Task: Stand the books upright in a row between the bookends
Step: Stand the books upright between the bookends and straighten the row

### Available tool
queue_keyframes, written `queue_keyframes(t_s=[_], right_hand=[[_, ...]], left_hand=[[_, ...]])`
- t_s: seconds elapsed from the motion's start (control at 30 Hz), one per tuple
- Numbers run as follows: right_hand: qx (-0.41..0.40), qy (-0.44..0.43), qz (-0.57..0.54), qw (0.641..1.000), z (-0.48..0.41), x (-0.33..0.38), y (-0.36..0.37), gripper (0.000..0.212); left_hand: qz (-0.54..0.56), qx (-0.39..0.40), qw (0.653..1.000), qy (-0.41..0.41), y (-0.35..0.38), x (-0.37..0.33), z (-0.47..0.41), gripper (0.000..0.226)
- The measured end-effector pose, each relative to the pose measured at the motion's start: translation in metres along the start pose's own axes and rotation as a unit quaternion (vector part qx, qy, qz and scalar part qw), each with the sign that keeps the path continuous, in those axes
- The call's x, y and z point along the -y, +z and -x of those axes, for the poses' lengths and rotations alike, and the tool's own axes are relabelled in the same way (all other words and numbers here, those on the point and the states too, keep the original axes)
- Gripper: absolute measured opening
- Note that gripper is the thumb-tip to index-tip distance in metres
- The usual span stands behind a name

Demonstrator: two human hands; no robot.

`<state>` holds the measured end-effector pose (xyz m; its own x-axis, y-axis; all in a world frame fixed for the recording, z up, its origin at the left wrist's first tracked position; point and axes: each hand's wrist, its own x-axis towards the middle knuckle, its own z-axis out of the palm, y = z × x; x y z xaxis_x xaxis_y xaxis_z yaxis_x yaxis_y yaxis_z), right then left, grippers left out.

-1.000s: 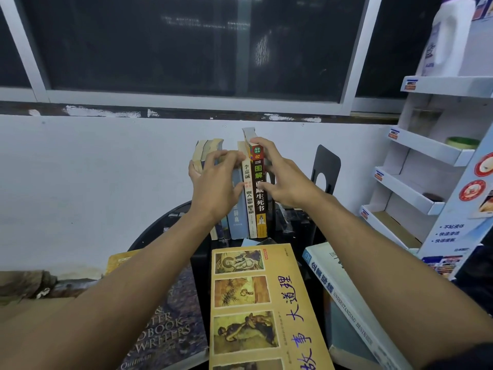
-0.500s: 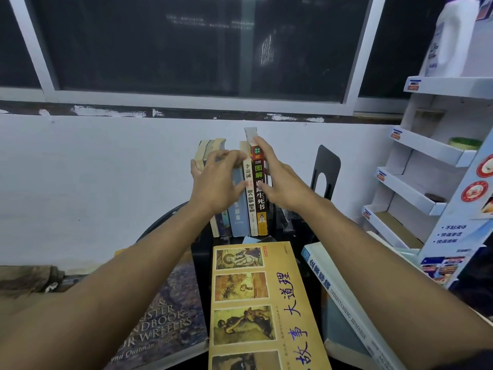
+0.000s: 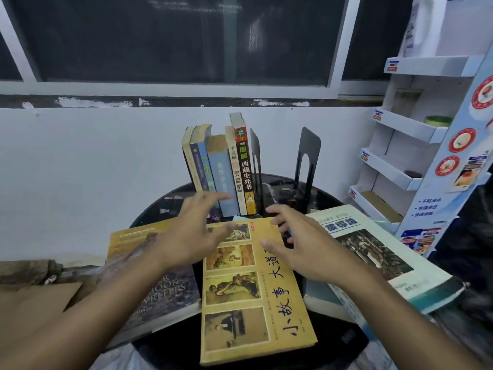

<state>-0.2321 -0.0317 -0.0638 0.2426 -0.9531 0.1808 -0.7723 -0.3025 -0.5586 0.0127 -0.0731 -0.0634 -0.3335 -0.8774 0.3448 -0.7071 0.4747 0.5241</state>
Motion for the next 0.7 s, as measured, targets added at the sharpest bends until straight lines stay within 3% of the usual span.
queue_keyframes(t_s=[0.1, 0.27, 0.43, 0.7], right_hand=[[0.039, 0.02, 0.013, 0.999, 0.014, 0.0, 0.008, 0.061], [0.089, 0.018, 0.074, 0.993, 0.022, 0.001, 0.008, 0.067], [0.136, 0.028, 0.12, 0.983, 0.015, 0.005, 0.005, 0.072], [0.175, 0.023, 0.101, 0.979, 0.008, -0.003, 0.011, 0.078]], left_hand=[[-0.029, 0.067, 0.997, -0.025, 0.003, 0.009, 0.024, 0.059], [-0.083, 0.115, 0.988, -0.066, 0.005, 0.02, 0.043, 0.07], [-0.121, 0.13, 0.982, -0.066, 0.015, 0.015, 0.05, 0.064], [-0.123, 0.173, 0.976, -0.057, 0.021, 0.007, 0.047, 0.063]])
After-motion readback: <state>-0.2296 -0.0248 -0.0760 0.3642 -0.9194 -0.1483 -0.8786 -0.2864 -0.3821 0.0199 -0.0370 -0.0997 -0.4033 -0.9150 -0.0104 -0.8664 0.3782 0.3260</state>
